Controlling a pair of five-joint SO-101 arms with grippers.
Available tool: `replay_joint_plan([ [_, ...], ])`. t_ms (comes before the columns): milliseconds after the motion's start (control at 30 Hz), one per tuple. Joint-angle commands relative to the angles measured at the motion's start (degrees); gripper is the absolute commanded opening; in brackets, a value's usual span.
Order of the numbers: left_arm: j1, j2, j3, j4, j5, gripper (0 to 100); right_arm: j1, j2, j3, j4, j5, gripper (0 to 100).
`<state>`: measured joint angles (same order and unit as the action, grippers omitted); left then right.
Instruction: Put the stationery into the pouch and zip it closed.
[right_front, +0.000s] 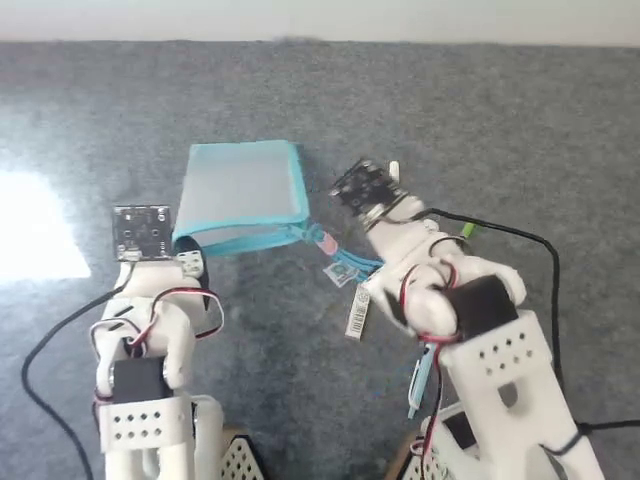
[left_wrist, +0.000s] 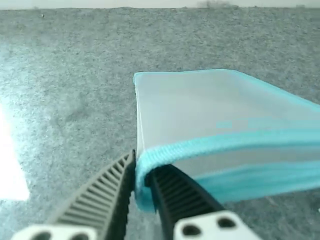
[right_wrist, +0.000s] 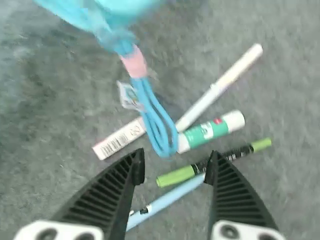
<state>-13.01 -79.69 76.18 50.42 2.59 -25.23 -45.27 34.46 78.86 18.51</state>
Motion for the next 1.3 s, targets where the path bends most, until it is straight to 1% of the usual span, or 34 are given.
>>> replay_joint_plan([
  [0,-1.23,0.26,-0.48,-2.02,1.41,1,7.69,4.97,3.16,-5.49,0.00,19.7],
  [133,-1.05,0.26,-0.13,-1.93,2.64,1,12.44,15.78,4.92,-11.56,-5.36,19.5],
  [267,-1.05,0.09,-0.13,-1.93,2.64,1,13.14,25.71,2.90,-19.38,-13.45,19.5],
  [400,-1.05,-0.18,-0.13,-1.93,2.55,1,13.23,32.66,-1.49,-20.18,-20.84,19.5],
  [500,-1.05,-0.18,-0.13,-1.93,2.55,1,13.23,36.53,-4.75,-20.97,-24.97,19.5],
  [667,-1.05,-0.18,-0.13,-2.02,2.55,1,13.76,42.33,-9.23,-21.14,-26.29,19.5],
  [900,-1.05,-0.18,-0.04,-2.02,2.55,1,13.85,52.79,-16.97,-21.05,-26.37,19.4],
  [1067,-1.05,-0.18,-0.04,-2.02,2.46,1,13.58,59.12,-19.96,-20.62,-26.37,18.7],
  [1100,-1.05,-0.18,-0.04,-2.02,2.46,1,13.58,59.82,-20.04,-20.62,-26.37,16.9],
  [1233,-1.05,-0.18,-0.04,-2.02,2.46,1,13.76,59.82,-20.75,-21.14,-26.02,1.8],
  [1267,-1.05,-0.18,-0.04,-2.02,2.46,1,13.76,59.56,-21.36,-20.97,-26.02,0.2],
])
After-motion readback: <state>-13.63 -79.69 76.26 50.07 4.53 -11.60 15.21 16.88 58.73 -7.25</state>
